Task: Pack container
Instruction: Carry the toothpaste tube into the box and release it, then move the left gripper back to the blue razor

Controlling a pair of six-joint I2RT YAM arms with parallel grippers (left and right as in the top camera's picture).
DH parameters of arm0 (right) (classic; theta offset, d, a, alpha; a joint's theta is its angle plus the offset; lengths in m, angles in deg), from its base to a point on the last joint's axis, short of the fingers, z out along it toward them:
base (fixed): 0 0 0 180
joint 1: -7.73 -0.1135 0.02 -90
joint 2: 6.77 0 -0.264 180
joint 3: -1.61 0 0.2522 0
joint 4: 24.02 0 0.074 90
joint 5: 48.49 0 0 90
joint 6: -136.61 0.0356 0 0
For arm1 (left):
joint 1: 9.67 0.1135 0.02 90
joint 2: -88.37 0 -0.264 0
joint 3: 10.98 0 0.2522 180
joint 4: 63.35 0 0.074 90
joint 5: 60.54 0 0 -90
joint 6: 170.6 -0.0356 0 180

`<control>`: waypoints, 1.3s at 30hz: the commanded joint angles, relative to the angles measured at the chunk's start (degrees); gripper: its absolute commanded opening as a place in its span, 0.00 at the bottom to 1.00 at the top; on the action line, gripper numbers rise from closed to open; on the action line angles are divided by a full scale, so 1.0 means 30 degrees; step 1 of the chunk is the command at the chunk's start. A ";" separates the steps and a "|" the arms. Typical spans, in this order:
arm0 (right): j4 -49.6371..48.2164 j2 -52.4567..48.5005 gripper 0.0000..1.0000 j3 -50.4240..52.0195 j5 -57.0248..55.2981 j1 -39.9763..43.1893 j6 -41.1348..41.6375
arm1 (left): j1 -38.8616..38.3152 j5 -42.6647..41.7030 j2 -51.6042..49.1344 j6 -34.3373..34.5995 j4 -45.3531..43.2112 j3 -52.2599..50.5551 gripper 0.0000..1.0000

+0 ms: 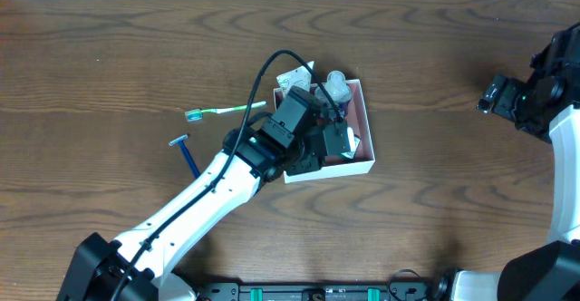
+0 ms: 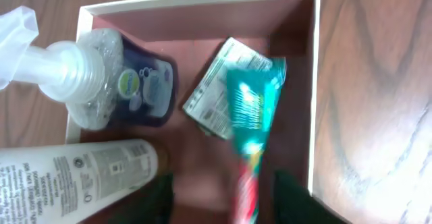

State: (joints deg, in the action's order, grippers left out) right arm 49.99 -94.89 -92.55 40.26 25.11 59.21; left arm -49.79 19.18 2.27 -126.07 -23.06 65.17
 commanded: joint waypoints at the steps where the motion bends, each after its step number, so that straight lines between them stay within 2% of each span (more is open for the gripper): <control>1: -0.0007 -0.0044 0.99 -0.0058 0.0000 0.0073 0.0219 | -0.0415 0.0015 0.0000 -0.0277 -0.0204 0.0248 0.52; 6: -0.0007 -0.0044 0.99 -0.0058 0.0000 0.0073 0.0219 | -0.0823 0.0022 0.0022 0.0233 -0.1180 0.0248 0.53; 12: -0.0007 -0.0044 0.99 -0.0058 0.0000 0.0073 0.0219 | -0.0867 0.0029 0.1406 0.4554 -0.2091 0.0248 0.54; 14: -0.0007 -0.0044 0.99 -0.0058 0.0000 0.0073 0.0219 | -0.0845 0.0459 0.2426 0.6921 -0.1661 0.0248 0.57; 18: -0.0007 -0.0044 0.99 -0.0058 0.0000 0.0073 0.0219 | -0.0036 0.3475 0.4998 1.3253 0.0634 0.0248 0.56; 20: -0.0007 -0.0044 0.99 -0.0058 0.0000 0.0073 0.0219 | 0.0736 0.4597 0.6003 1.4564 0.2084 0.0248 0.56; 24: -0.0007 -0.0044 0.99 -0.0058 0.0000 0.0073 0.0219 | 0.3366 0.5865 0.7395 1.5722 0.5166 0.0248 0.57; 27: 0.0000 -0.0044 0.99 -0.0058 0.0000 0.0073 0.0219 | 0.6375 0.6295 0.7497 1.9292 0.7257 0.0248 0.68; 29: -0.0007 -0.0044 0.99 -0.0058 0.0000 0.0073 0.0219 | 0.8750 0.6091 0.7191 2.1813 0.8692 0.0240 0.82; 30: -0.0007 -0.0044 0.99 -0.0058 0.0000 0.0073 0.0219 | 0.9442 0.6011 0.7031 2.2411 0.9049 0.0240 0.82; 34: -0.0007 -0.0044 0.99 -0.0058 0.0000 0.0073 0.0219 | 1.1948 0.4459 0.5872 2.3197 0.9653 0.0168 0.82; 39: -0.0007 -0.0044 0.99 -0.0058 0.0000 0.0073 0.0219 | 1.3041 0.3927 0.3592 2.3584 0.9653 -0.0153 0.82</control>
State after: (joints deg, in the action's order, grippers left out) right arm 49.99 -94.89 -92.55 40.26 25.11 59.21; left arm -11.93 32.84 16.67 -59.08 5.64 65.37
